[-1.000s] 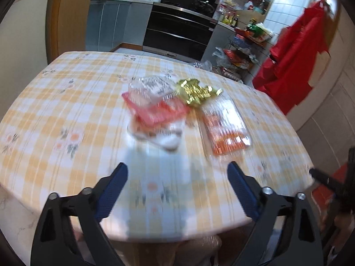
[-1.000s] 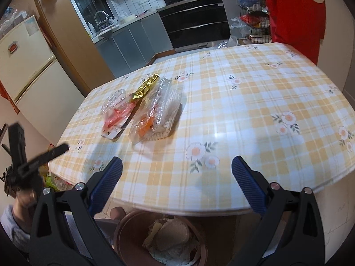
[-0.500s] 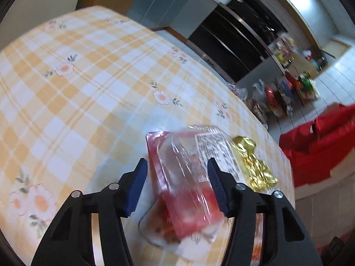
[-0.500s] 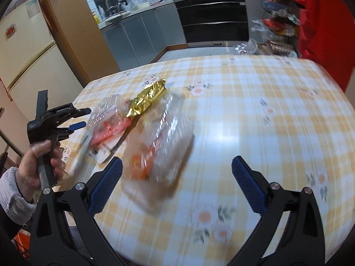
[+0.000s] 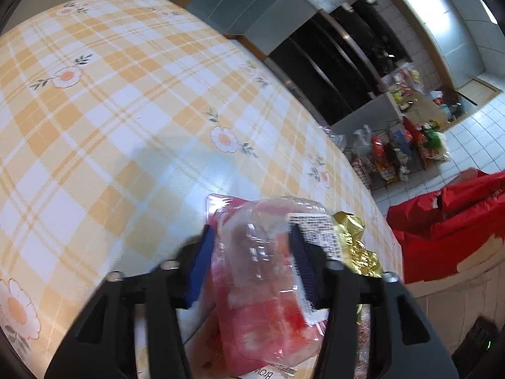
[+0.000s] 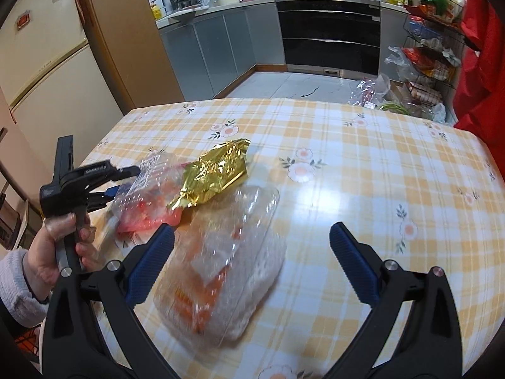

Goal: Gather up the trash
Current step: 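Grasp the gold foil wrapper with the right tool while the left lifts the pink box, then carry the gold wrapper over the bin and open the right tool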

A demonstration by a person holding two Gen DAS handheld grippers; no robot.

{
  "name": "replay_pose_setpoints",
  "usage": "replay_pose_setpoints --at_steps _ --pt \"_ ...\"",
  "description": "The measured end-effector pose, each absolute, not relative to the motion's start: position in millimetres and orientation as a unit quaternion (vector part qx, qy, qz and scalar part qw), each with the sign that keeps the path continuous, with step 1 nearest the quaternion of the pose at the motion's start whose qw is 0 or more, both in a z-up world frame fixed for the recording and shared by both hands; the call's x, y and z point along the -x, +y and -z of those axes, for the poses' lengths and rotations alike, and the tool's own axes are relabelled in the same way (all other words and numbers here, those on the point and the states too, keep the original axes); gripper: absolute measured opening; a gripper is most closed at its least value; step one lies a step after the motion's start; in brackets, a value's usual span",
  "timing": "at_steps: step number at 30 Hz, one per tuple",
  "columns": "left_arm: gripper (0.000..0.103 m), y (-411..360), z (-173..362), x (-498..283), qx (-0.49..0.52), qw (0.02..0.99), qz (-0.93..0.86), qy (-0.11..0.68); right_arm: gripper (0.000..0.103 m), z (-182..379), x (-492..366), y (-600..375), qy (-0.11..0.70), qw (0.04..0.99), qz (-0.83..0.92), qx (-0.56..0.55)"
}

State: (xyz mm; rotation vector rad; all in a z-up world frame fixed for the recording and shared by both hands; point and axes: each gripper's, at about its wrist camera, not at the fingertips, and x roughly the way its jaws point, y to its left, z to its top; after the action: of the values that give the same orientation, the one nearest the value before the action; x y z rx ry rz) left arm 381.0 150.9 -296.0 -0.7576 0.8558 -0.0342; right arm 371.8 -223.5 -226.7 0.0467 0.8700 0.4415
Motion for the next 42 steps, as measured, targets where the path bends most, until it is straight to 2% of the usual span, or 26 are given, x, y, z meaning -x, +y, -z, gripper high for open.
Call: replay_pose_setpoints --at_steps 2,6,7,9,18,21,23,26,29,42 --pt "0.018 149.9 291.6 -377.3 0.344 0.852 0.011 0.395 0.097 228.7 -387.4 -218.9 0.426 0.877 -0.221 -0.022" --pt "0.018 150.3 280.6 -372.0 0.332 0.862 0.034 0.381 0.095 234.0 -420.3 -200.1 0.443 0.861 -0.249 -0.001" --pt "0.018 150.6 275.2 -369.5 0.326 0.867 0.041 0.375 0.089 236.0 -428.9 -195.3 0.448 0.856 -0.256 0.001" --pt "0.018 155.0 266.7 -364.7 0.329 0.87 0.047 0.364 0.087 242.9 -449.3 -185.1 0.465 0.845 -0.264 0.0" --pt "0.018 189.4 235.4 -337.9 0.341 0.882 0.042 0.321 0.081 287.7 -517.8 -168.3 0.556 0.79 -0.247 -0.08" --pt "0.018 196.9 232.5 -331.6 0.341 0.884 0.038 0.318 0.071 300.3 -524.8 -160.5 0.587 0.766 -0.248 -0.083" --pt "0.018 199.8 230.6 -327.2 0.339 0.885 0.036 0.317 0.041 305.7 -525.8 -158.4 0.601 0.756 -0.244 -0.087" --pt "0.018 202.7 223.5 -317.5 0.329 0.892 0.029 0.309 0.021 294.8 -519.9 -160.4 0.58 0.769 -0.249 -0.101" --pt "0.018 205.3 215.6 -307.7 0.324 0.896 0.024 0.302 0.015 272.5 -510.1 -164.6 0.546 0.793 -0.25 -0.103" --pt "0.018 199.7 147.0 -249.7 0.286 0.92 0.022 0.268 0.015 169.6 -427.6 -215.2 0.431 0.862 -0.246 -0.105"
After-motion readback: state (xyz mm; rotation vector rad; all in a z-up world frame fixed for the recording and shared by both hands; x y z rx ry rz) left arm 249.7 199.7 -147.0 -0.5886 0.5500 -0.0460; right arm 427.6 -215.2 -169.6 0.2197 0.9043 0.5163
